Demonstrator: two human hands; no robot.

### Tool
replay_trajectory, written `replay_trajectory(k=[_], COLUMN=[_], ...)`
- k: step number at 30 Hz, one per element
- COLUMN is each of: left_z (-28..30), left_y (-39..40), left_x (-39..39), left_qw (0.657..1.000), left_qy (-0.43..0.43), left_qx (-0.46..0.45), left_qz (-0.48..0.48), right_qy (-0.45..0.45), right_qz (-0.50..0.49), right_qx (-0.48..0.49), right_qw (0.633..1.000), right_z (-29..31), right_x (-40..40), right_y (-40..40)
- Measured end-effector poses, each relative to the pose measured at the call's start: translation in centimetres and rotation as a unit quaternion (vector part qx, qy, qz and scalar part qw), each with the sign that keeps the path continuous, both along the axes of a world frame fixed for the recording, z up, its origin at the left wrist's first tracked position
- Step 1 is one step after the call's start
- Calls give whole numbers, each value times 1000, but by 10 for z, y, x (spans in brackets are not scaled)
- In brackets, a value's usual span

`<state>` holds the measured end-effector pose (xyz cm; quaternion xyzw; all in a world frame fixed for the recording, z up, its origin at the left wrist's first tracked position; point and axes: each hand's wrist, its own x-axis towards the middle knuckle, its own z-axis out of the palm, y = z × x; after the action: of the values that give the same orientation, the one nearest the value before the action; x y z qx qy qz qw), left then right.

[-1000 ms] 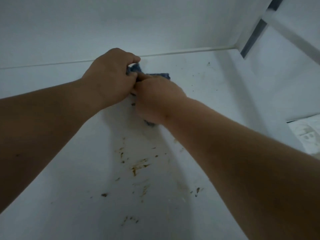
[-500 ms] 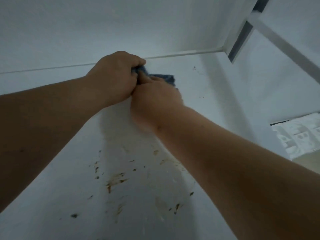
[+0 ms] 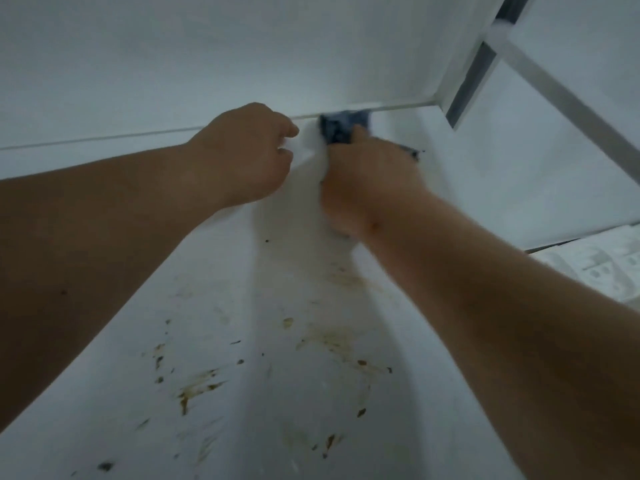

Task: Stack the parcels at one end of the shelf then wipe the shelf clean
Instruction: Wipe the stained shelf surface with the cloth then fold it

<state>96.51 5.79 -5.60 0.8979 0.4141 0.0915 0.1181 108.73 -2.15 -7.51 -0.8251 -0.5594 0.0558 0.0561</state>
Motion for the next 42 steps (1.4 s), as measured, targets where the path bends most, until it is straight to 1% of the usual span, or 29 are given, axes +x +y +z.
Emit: replay_trajectory(k=[2, 3, 5, 8, 10, 12, 14, 16, 17, 19, 21, 23, 24, 26, 28, 29, 32, 35, 37, 39, 42], left_z=[-1, 0, 1, -2, -2, -3, -2, 1, 2, 5, 6, 5, 4, 0, -3, -4, -7, -7, -7, -6, -5], left_y=[3, 6, 10, 15, 14, 13, 11, 9, 8, 5, 5, 3, 2, -3, -8, -9, -9, -15, -20, -22, -26], left_x=[2, 2, -2, -7, -6, -2, 1, 3, 2, 2, 3, 3, 3, 3, 2, 0, -6, -12, -20, -27, -41], left_qw=[999, 999, 998, 997, 996, 995, 994, 993, 992, 988, 983, 981, 982, 989, 994, 995, 997, 997, 997, 997, 995], left_qy=[15, 21, 34, 51, 70, 81, 95, 109, 115, 139, 167, 175, 168, 134, 92, 74, 45, 18, 12, 1, -1], left_qx=[29, 42, 50, 44, 34, 33, 29, 31, 31, 46, 76, 87, 82, 62, 39, 32, 25, 14, 13, 13, 9], left_qz=[-7, 4, 15, 26, 45, 42, 40, 43, 46, 48, 24, 13, 16, 29, 48, 53, 60, 75, 75, 78, 99], right_qy=[54, 64, 67, 37, 29, 20, 18, 6, -5, -11, 26, 62, 65, 31, 12, 12, 29, 40, 35, 36, 40], right_qz=[49, 77, 127, 138, 112, 65, -12, -83, -78, 5, 80, 106, 117, 142, 131, 107, -8, -100, -134, -128, -58], right_qx=[3, -1, -18, -45, -44, -44, -43, -32, -28, -15, 2, -24, -37, -39, -28, -29, -52, -46, -45, -41, -16], right_qw=[997, 995, 989, 989, 992, 997, 999, 996, 997, 1000, 996, 992, 990, 989, 991, 994, 998, 993, 989, 990, 997], right_z=[-8, -8, 0, 14, 21, 17, 9, 3, 1, -1, -3, -1, 2, 9, 12, 13, 10, 5, 4, 3, 2], right_x=[-19, -21, -12, 17, 40, 59, 70, 60, 46, 12, -14, -11, -2, 22, 50, 63, 88, 85, 70, 49, 9], right_y=[3, 7, 16, 19, 15, 10, 8, 1, -3, -10, -6, 9, 13, 11, 3, -2, -15, -26, -26, -23, -22])
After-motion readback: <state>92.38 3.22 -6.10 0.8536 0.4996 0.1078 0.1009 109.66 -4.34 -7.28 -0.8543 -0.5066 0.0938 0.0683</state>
